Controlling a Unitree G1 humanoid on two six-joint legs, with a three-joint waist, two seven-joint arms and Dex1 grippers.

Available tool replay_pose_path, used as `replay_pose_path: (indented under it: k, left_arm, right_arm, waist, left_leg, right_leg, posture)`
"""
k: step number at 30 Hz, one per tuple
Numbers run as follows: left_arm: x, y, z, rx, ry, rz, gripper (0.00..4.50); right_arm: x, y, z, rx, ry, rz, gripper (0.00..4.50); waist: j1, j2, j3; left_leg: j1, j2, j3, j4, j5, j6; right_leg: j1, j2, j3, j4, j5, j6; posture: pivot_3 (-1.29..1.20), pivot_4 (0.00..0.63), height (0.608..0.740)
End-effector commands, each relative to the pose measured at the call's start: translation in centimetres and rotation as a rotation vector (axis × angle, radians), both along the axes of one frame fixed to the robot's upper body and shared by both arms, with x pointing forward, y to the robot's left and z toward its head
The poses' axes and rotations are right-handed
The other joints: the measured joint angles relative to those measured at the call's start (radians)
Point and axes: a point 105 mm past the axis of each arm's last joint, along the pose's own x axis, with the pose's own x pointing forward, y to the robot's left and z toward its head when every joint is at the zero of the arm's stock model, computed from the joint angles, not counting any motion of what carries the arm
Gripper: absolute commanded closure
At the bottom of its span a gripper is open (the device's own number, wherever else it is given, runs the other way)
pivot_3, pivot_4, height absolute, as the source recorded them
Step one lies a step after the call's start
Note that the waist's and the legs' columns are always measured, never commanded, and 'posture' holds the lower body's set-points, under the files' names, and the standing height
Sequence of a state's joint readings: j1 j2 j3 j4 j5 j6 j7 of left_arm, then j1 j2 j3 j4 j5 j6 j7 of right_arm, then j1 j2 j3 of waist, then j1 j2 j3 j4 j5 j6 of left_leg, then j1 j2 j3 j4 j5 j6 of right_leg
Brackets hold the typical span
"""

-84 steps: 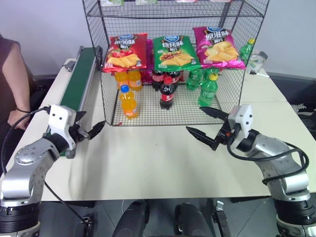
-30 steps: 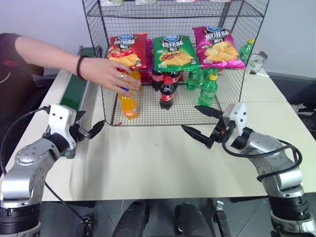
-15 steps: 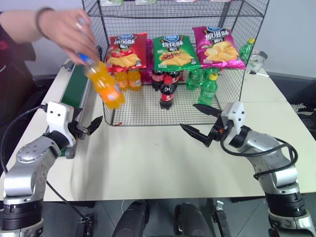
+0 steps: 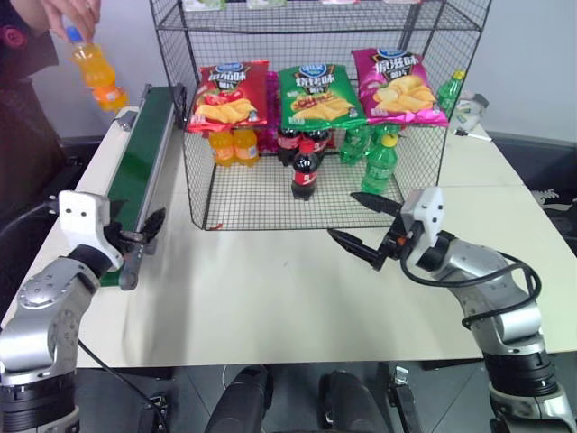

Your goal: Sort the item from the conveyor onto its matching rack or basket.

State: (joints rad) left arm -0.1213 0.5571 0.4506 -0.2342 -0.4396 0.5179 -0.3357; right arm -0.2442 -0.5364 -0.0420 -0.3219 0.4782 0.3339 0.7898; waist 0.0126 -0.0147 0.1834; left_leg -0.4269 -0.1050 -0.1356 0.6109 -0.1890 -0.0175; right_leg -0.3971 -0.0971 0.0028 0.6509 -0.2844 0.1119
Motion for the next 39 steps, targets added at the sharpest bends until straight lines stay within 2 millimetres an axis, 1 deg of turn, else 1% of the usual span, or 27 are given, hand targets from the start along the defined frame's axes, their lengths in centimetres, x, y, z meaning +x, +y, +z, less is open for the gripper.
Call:
replay_pose_path:
  k: [1, 3, 7, 9, 12, 16, 23, 29, 39]
  left_arm:
    - [0.2, 3.2, 1.7, -0.021, -0.075, 0.211, 0.1]
    - [0.4, 3.7, 1.9, -0.049, -0.088, 0.267, 0.1]
    - [0.8, 4.2, 2.1, 0.003, -0.103, 0.315, 0.1]
    - [0.9, 3.9, 2.2, -0.039, -0.125, 0.27, 0.1]
    - [0.9, 4.3, 2.4, -0.059, -0.151, 0.276, 0.1]
    - [1.1, 4.1, 2.4, -0.013, -0.163, 0.268, 0.1]
    - [1.5, 3.7, 1.8, 0.002, -0.162, 0.259, 0.1]
    - [1.8, 3.4, 1.7, 0.037, -0.165, 0.248, 0.1]
    - [1.9, 3.7, 1.4, 0.062, -0.173, 0.267, 0.1]
  right_arm:
    - [-0.4, 0.7, 1.3, 0.019, -0.048, 0.03, 0.0]
    - [-0.4, 0.8, 1.2, 0.021, -0.048, 0.032, 0.0]
    - [-0.2, 1.0, 1.4, 0.028, -0.054, 0.034, 0.0]
    - [-0.1, 1.1, 1.4, 0.03, -0.058, 0.032, 0.0]
    - [0.0, 1.3, 1.7, 0.034, -0.064, 0.031, 0.0]
    - [0.0, 1.4, 1.7, 0.037, -0.067, 0.03, 0.0]
    - [0.2, 1.4, 1.8, 0.041, -0.073, 0.026, 0.0]
    - [0.3, 1.4, 2.0, 0.042, -0.08, 0.023, 0.0]
    - [-0.1, 1.3, 1.7, 0.044, -0.075, 0.024, 0.0]
  waist:
    - [0.001, 0.0, 0.0]
    - [0.0, 0.0, 0.0]
    - [-0.001, 0.0, 0.0]
    - [-0.001, 0.0, 0.0]
    - [-0.001, 0.0, 0.0]
    - [-0.001, 0.0, 0.0]
    - [-0.001, 0.0, 0.0]
    - [0.0, 0.0, 0.0]
    - [-0.001, 0.0, 0.0]
  left_leg:
    - [0.0, 0.0, 0.0, 0.0, 0.0, 0.0]
    - [0.0, 0.0, 0.0, 0.0, 0.0, 0.0]
    - [0.0, 0.0, 0.0, 0.0, 0.0, 0.0]
    - [0.0, 0.0, 0.0, 0.0, 0.0, 0.0]
    - [0.0, 0.0, 0.0, 0.0, 0.0, 0.0]
    - [0.0, 0.0, 0.0, 0.0, 0.0, 0.0]
    - [0.0, 0.0, 0.0, 0.0, 0.0, 0.0]
    - [0.0, 0.0, 0.0, 0.0, 0.0, 0.0]
    - [0.0, 0.0, 0.0, 0.0, 0.0, 0.0]
  right_leg:
    - [0.0, 0.0, 0.0, 0.0, 0.0, 0.0]
    - [0.0, 0.0, 0.0, 0.0, 0.001, 0.003]
    - [0.0, 0.0, 0.0, 0.0, 0.002, 0.003]
    - [0.0, 0.0, 0.0, 0.0, 0.002, 0.003]
    - [0.0, 0.0, 0.0, 0.0, 0.002, 0.003]
    - [0.0, 0.0, 0.0, 0.0, 0.002, 0.003]
    - [0.0, 0.0, 0.0, 0.0, 0.002, 0.003]
    - [0.0, 0.0, 0.0, 0.0, 0.002, 0.003]
    - [0.0, 0.0, 0.0, 0.0, 0.002, 0.003]
  posture:
    - [0.0, 0.15, 0.74]
    - [0.0, 0.15, 0.74]
    - [0.0, 0.15, 0.74]
    - [0.0, 0.15, 0.74]
    - [0.0, 0.15, 0.74]
    - [0.0, 0.15, 0.74]
    - [0.0, 0.15, 0.74]
    - [0.0, 0.15, 0.74]
    - [0.0, 0.15, 0.74]
